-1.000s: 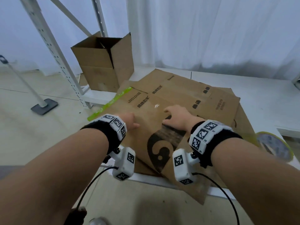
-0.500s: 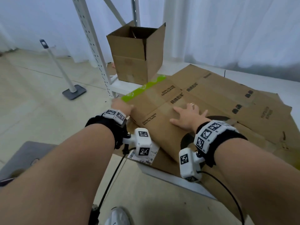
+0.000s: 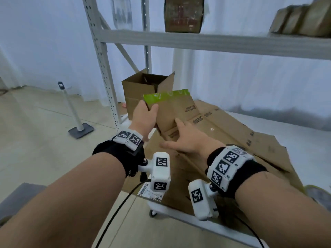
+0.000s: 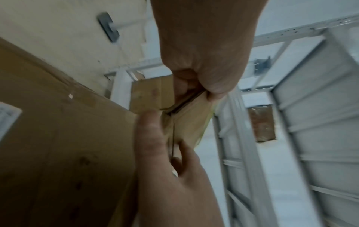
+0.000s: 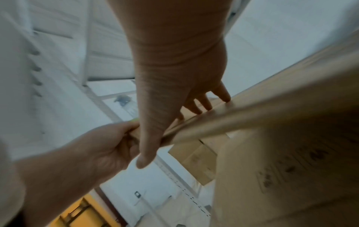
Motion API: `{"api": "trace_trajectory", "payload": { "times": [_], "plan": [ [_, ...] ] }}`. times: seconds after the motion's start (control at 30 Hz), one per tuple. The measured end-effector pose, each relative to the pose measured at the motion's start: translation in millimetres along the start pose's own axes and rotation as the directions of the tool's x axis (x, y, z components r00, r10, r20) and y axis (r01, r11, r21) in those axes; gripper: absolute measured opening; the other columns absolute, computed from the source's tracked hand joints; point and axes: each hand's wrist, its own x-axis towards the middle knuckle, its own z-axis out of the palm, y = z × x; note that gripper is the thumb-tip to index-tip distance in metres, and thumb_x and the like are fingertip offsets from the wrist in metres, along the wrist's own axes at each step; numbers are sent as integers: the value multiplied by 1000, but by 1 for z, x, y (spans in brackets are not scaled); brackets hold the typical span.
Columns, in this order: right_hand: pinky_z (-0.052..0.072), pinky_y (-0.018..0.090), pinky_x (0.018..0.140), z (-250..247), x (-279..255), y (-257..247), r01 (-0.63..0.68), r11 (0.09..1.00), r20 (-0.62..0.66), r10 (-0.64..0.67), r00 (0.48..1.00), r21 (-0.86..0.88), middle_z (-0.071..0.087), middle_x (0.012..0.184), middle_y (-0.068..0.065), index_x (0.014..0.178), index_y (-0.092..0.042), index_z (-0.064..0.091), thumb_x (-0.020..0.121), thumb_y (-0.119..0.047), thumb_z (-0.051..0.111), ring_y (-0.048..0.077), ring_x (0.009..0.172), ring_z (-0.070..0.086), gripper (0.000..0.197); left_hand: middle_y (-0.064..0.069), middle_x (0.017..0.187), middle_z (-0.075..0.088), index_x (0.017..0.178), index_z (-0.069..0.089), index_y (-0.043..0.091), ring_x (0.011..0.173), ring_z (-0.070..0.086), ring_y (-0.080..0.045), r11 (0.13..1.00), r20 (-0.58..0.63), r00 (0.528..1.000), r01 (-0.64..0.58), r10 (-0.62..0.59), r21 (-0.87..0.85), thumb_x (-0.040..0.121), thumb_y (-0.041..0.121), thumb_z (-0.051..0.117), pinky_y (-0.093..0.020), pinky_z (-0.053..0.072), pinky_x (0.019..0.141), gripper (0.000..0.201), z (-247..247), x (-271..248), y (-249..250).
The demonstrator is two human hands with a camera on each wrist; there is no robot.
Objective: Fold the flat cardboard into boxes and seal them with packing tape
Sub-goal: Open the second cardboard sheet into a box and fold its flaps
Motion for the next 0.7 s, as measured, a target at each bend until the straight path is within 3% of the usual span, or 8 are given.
{"api": "trace_trajectory", "payload": {
  "times": [0.1, 0.17, 0.3, 0.37, 0.43, 0.5, 0.6, 0.7],
  "plan": [
    [38, 45, 106, -22, -20, -17, 36, 997, -99, -42, 994, -61, 30, 148, 20, 153, -8, -2, 82, -54, 61, 35, 133, 35, 106, -11, 97, 62, 89, 49, 24, 93, 63, -32, 991, -52, 990, -135, 133, -21, 90, 28, 54, -55, 54, 79, 7, -1, -27, 51],
    [43, 42, 100, -35, -32, -27, 56, 994, -180, -73, 981, -95, 31, 146, 25, 153, -6, -7, 88, -36, 57, 37, 128, 41, 95, -13, 95, 62, 89, 47, 23, 87, 64, -28, 964, -45, 973, -231, 228, -128, 90, 23, 56, -53, 55, 79, 9, -1, -44, 77],
    [48, 40, 84, -70, -52, -34, 175, 976, -511, -218, 832, -131, 49, 133, 15, 153, -13, 14, 93, -9, 42, 33, 110, 55, 67, 4, 77, 68, 108, 44, 15, 66, 66, -5, 879, 0, 968, -229, 252, -418, 94, 6, 56, -22, 55, 61, 20, 0, -65, 126],
    [48, 30, 74, -87, -61, -30, 234, 968, -655, -236, 718, -91, 58, 118, 0, 150, -26, 22, 92, -3, 38, 21, 93, 58, 65, -4, 101, 70, 125, 41, 15, 89, 70, -12, 848, 94, 968, -155, 233, -506, 93, 16, 61, -26, 58, 74, 37, 6, -69, 138],
    [38, 20, 62, -98, -71, -24, 274, 961, -724, -211, 657, -31, 59, 99, -9, 146, -34, 33, 95, -2, 42, 14, 73, 50, 61, -5, 124, 61, 140, 33, 25, 106, 66, -21, 888, 238, 952, -64, 191, -456, 89, 44, 63, -38, 56, 88, 63, 13, -71, 139],
    [42, 22, 64, -103, -83, -17, 362, 929, -710, -205, 674, 76, 69, 96, -3, 144, -33, 40, 96, -6, 46, 15, 72, 57, 55, -2, 128, 59, 145, 26, 42, 105, 66, -25, 930, 374, 920, 30, 118, -367, 78, 70, 57, -44, 55, 89, 79, 24, -76, 137],
    [51, 23, 89, -109, -96, -9, 464, 805, -616, -161, 771, 369, 68, 113, -6, 135, -31, 51, 95, -8, 51, 6, 100, 64, 46, -1, 114, 69, 149, 14, 45, 97, 70, -23, 919, 389, 913, 45, 121, -392, 88, 62, 51, -41, 57, 85, 74, 41, -83, 139],
    [51, 17, 87, -120, -108, -1, 449, 603, -531, -49, 846, 659, 69, 105, -15, 119, -30, 60, 99, -25, 53, -2, 98, 64, 21, -2, 113, 69, 151, 15, 39, 99, 69, -21, 925, 328, 934, -4, 139, -381, 90, 54, 55, -40, 59, 82, 75, 52, -88, 143]
  ]
}}
